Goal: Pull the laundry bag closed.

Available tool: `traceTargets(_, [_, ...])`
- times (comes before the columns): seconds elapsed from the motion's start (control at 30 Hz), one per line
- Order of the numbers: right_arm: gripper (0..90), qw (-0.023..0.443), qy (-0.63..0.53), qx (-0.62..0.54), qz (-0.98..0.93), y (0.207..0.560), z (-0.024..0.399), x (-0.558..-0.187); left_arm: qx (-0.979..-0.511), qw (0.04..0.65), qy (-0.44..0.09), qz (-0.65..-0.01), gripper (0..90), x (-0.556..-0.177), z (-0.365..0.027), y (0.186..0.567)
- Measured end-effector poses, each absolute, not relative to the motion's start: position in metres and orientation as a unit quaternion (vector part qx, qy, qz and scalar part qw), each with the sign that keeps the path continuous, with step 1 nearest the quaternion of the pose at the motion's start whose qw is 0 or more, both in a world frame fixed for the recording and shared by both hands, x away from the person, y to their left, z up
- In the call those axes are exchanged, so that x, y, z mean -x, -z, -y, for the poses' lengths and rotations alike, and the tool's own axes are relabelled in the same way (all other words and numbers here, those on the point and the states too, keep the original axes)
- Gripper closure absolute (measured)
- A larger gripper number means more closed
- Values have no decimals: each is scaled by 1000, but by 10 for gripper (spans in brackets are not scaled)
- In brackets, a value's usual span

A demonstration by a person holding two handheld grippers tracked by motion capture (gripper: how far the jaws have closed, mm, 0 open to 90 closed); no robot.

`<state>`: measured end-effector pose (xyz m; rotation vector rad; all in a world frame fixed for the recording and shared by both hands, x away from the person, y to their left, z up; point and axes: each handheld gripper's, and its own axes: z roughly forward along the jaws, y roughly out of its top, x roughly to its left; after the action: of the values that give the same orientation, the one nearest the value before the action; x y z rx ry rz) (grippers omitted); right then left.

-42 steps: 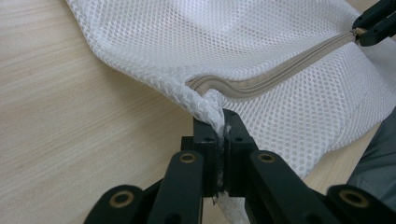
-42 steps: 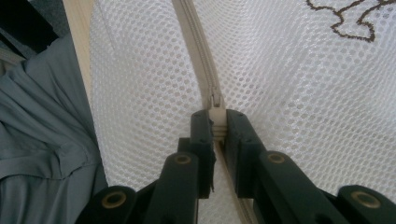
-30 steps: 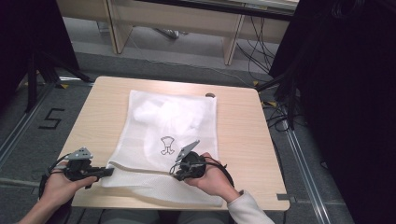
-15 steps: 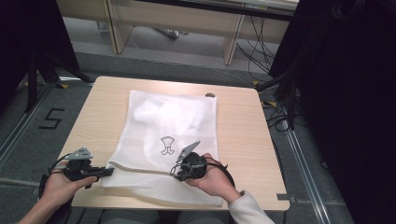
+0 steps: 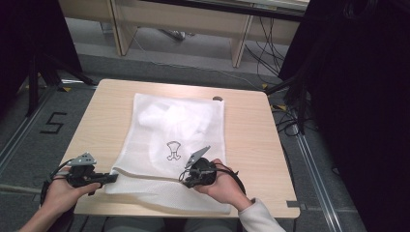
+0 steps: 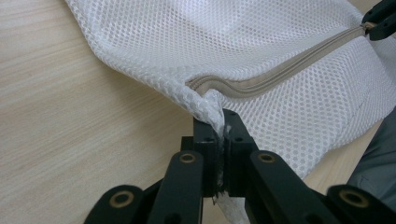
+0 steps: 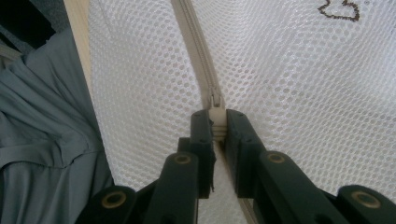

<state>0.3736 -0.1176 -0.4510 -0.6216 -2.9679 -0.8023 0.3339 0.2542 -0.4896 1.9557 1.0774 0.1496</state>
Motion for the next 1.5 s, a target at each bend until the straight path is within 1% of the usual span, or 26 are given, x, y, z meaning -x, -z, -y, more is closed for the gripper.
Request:
traceTargets(0.53, [826, 5, 254, 201, 946, 451, 123, -373, -790, 430, -55, -433, 858, -334, -255, 489])
traceTargets(0.63, [826, 6, 251, 206, 946, 451, 125, -372, -787, 435, -62, -434, 858, -334, -254, 490])
traceTargets(0.7, [827, 5, 253, 204, 946, 451, 126, -372, -792, 427, -55, -432, 858, -334, -255, 489])
traceTargets(1.07, [826, 0, 250, 215, 944, 453, 143, -370, -792, 424, -58, -436, 858, -334, -255, 489])
traceTargets(1.5, [826, 3, 249, 219, 943, 453, 145, -369, -794, 421, -61, -433, 857, -334, -255, 489])
